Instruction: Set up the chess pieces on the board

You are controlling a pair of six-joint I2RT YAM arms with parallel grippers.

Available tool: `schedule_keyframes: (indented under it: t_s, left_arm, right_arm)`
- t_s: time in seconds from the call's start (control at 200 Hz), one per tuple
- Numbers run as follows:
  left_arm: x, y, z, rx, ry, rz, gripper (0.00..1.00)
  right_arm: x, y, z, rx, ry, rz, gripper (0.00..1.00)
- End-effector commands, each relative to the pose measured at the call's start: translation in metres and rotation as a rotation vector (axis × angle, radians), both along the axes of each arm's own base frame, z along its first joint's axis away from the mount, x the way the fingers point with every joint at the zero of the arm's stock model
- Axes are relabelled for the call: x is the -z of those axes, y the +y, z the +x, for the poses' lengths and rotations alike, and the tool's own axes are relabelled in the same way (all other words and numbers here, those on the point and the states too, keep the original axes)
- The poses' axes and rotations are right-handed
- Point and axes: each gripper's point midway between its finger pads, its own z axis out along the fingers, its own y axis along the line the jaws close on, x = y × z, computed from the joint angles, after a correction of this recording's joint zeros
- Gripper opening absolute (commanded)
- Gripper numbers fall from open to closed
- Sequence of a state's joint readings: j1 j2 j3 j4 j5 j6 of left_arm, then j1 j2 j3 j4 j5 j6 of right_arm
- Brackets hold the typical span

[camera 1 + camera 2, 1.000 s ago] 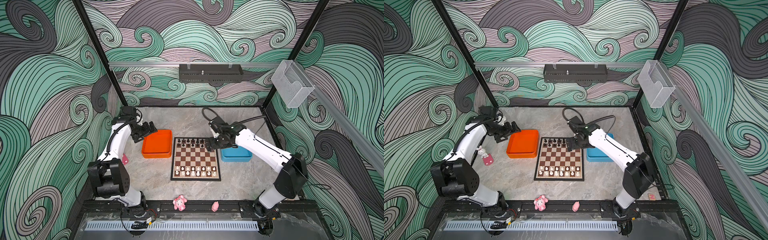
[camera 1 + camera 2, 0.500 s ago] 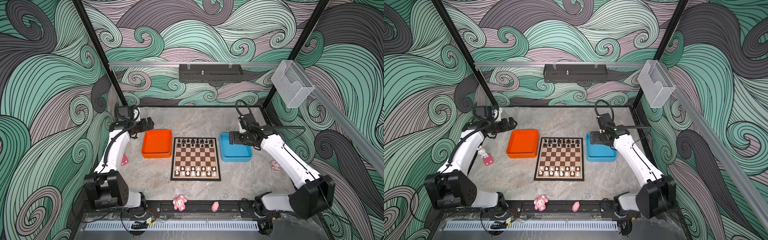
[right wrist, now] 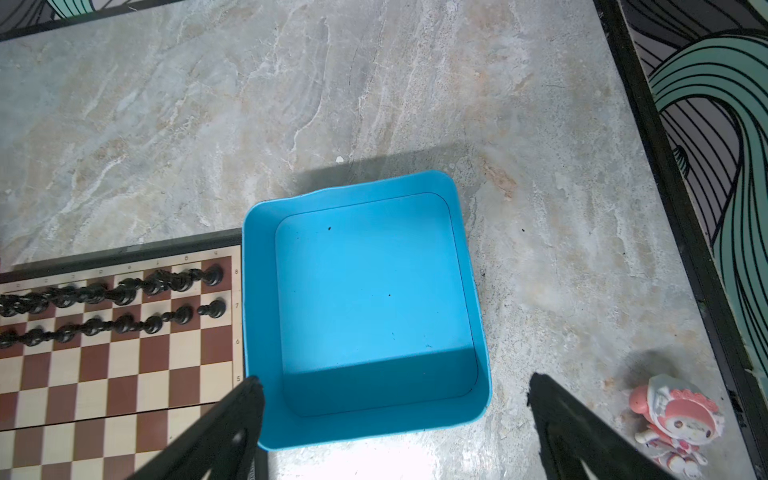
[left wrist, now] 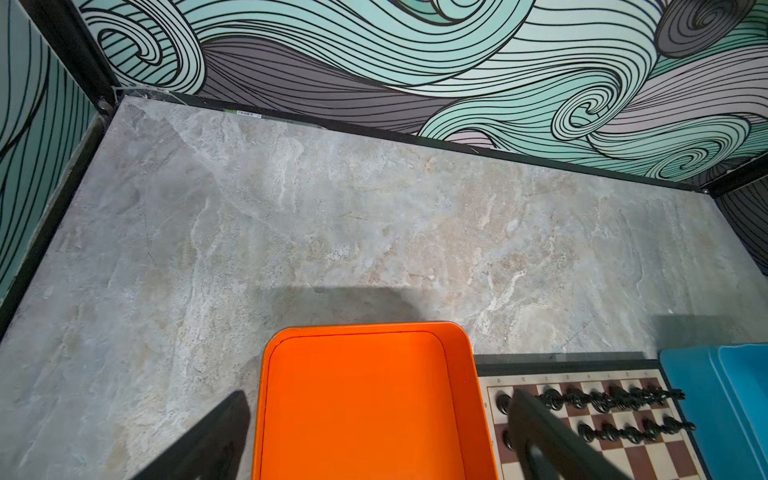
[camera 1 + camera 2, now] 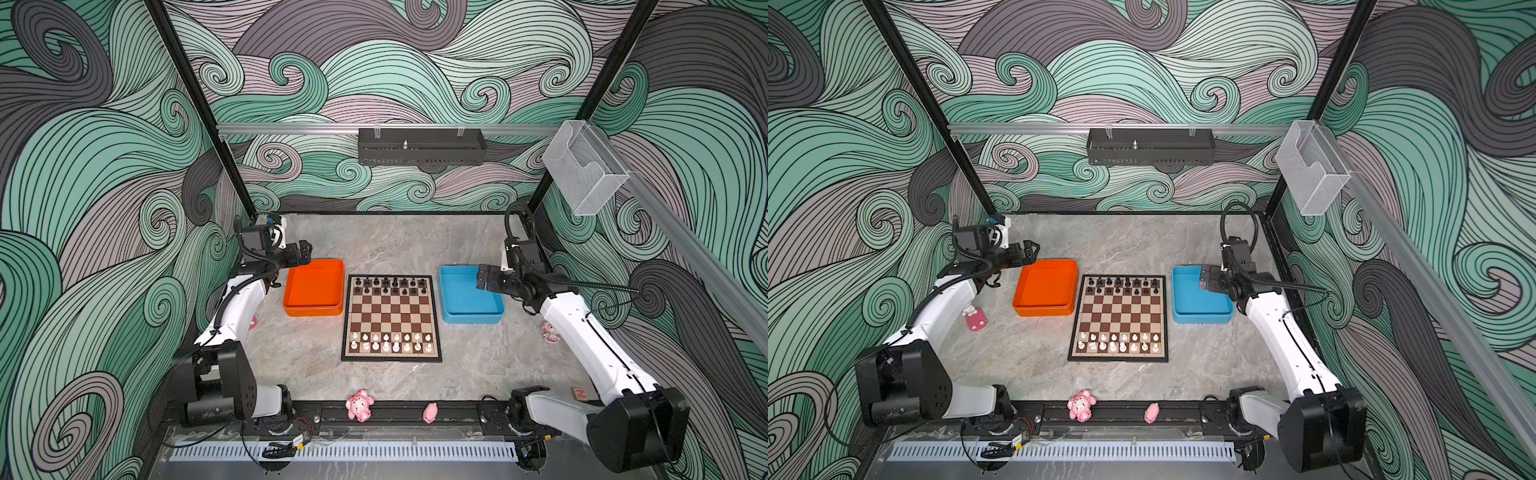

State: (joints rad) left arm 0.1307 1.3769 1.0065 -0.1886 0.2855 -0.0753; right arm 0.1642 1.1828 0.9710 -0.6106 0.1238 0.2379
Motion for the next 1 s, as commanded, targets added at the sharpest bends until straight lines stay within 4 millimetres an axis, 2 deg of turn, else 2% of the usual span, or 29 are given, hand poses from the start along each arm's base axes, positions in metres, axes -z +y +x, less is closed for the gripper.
schedule_keyframes:
  t_s: [0.0, 0.115, 0.2, 0.335, 0.435, 0.61, 0.716, 0.731, 0.801, 0.851, 0.996]
  left_arm:
    - [0.01, 0.006, 0.009, -0.027, -0.048, 0.014, 0.99]
    - [0.016, 0.021, 0.004, -0.101, -0.143, 0.079, 0.99]
    - [0.022, 0.03, -0.006, -0.143, -0.205, 0.137, 0.99]
    - [0.048, 0.036, -0.02, -0.161, -0.158, 0.191, 0.99]
    - [0.056, 0.038, -0.024, -0.199, -0.163, 0.174, 0.98]
    - [0.083, 0.041, -0.024, -0.229, -0.138, 0.17, 0.99]
    - [0.088, 0.042, -0.02, -0.243, -0.164, 0.161, 0.99]
    - [0.098, 0.042, -0.02, -0.244, -0.143, 0.162, 0.99]
    - [0.108, 0.042, -0.017, -0.243, -0.147, 0.161, 0.99]
    - [0.111, 0.039, -0.015, -0.223, -0.154, 0.169, 0.99]
    - [0.114, 0.033, -0.015, -0.196, -0.147, 0.179, 0.99]
  right_arm:
    - [-0.001, -0.006, 0.013, 0.001, -0.112, -0.022, 0.99]
    - [0.004, -0.013, 0.028, 0.023, -0.242, -0.03, 0.99]
    - [0.017, -0.027, 0.036, 0.072, -0.308, -0.054, 0.99]
    - [0.04, -0.044, 0.049, 0.064, -0.342, -0.129, 0.99]
    - [0.048, -0.055, 0.056, 0.091, -0.378, -0.128, 0.99]
    - [0.065, -0.055, 0.064, 0.045, -0.384, -0.137, 0.99]
    - [0.063, -0.047, 0.073, -0.001, -0.45, -0.12, 0.99]
    - [0.062, -0.046, 0.075, -0.007, -0.459, -0.117, 0.99]
    - [0.067, -0.044, 0.082, -0.019, -0.456, -0.101, 0.99]
    - [0.075, -0.041, 0.084, -0.032, -0.454, -0.098, 0.99]
    - [0.076, -0.039, 0.086, -0.045, -0.458, -0.091, 0.99]
